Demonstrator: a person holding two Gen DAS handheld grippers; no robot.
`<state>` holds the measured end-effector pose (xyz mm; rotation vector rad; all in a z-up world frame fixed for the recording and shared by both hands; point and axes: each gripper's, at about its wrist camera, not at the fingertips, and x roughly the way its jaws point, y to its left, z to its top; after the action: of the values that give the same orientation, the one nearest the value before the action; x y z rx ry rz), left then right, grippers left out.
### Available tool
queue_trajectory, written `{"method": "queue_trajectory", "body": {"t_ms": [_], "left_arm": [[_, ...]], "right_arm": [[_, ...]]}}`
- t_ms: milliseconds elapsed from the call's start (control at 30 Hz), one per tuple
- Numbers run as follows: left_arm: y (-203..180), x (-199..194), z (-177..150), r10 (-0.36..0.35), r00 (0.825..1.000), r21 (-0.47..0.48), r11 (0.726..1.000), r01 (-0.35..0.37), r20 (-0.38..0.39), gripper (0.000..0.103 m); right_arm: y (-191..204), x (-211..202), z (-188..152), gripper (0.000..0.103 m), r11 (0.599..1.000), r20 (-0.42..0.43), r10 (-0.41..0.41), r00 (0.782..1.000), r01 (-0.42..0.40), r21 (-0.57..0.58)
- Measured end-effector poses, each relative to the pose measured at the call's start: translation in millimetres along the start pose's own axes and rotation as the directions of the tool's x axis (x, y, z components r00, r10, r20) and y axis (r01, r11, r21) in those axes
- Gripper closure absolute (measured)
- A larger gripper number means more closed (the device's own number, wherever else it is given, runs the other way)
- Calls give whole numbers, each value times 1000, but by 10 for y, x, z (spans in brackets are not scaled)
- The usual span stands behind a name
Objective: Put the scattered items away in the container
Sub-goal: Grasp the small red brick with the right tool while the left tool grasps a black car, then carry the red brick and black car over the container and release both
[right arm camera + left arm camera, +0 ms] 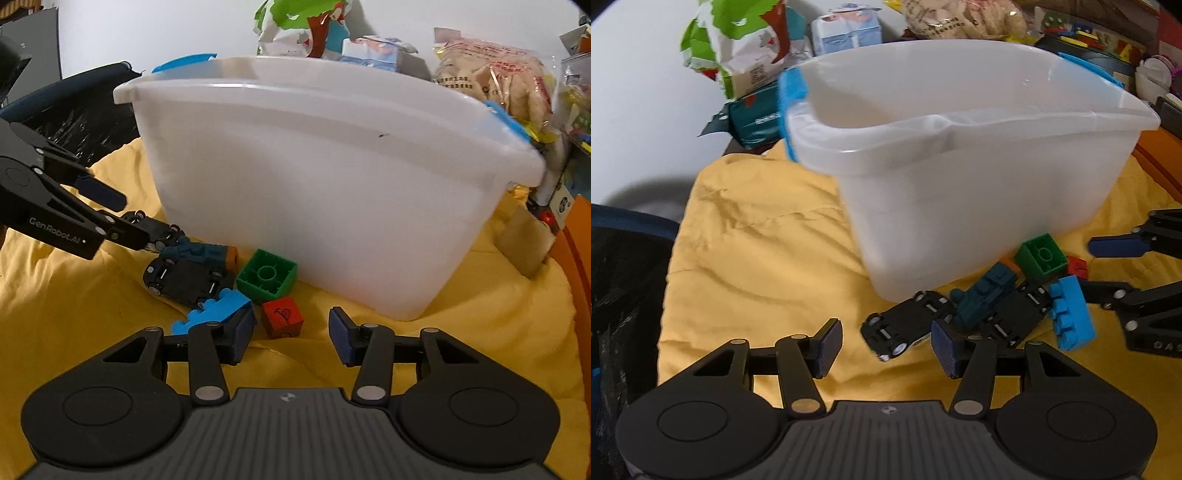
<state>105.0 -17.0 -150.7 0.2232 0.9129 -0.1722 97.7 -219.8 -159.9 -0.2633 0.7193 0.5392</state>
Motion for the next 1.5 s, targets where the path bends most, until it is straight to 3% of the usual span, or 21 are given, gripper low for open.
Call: {"method": "queue_trajectory", "body": {"t_ms": [167, 333, 467, 700, 733, 1100, 1333, 1500], "left_arm": [[-52, 79, 18, -24, 1000, 14, 1000, 24, -11, 46], [-67, 178, 31, -57, 998, 20, 998, 57, -30, 49], [-63, 170, -7, -90, 995, 8, 996, 90, -37, 56], [-78, -1, -103, -117, 993, -12, 993, 116, -31, 59], [-81, -28, -120, -116, 993, -16, 993, 115, -32, 68], [-44, -361, -190, -130, 991, -66, 989, 130, -1, 67], [-48, -871, -56, -93, 994, -118, 988, 99, 56, 67], [14, -1263, 247, -51, 992, -158, 985, 68, 113, 67]], "right_arm": [[32, 77, 4, 56, 1000, 1, 25, 1000, -25, 2], [45, 100, 10, 75, 998, -11, 48, 999, -48, 29], [50, 46, -28, 81, 997, -11, 50, 999, -50, 60], [70, -87, -74, 81, 993, 8, 41, 999, -42, 108], [67, -112, -78, 81, 993, 10, 39, 999, -40, 114], [111, -432, -66, 81, 987, 51, 16, 999, -24, 158], [231, -891, 145, 81, 988, 136, 2, 991, -24, 156], [203, -1192, 387, 81, 988, 199, -34, 979, 2, 157]]}}
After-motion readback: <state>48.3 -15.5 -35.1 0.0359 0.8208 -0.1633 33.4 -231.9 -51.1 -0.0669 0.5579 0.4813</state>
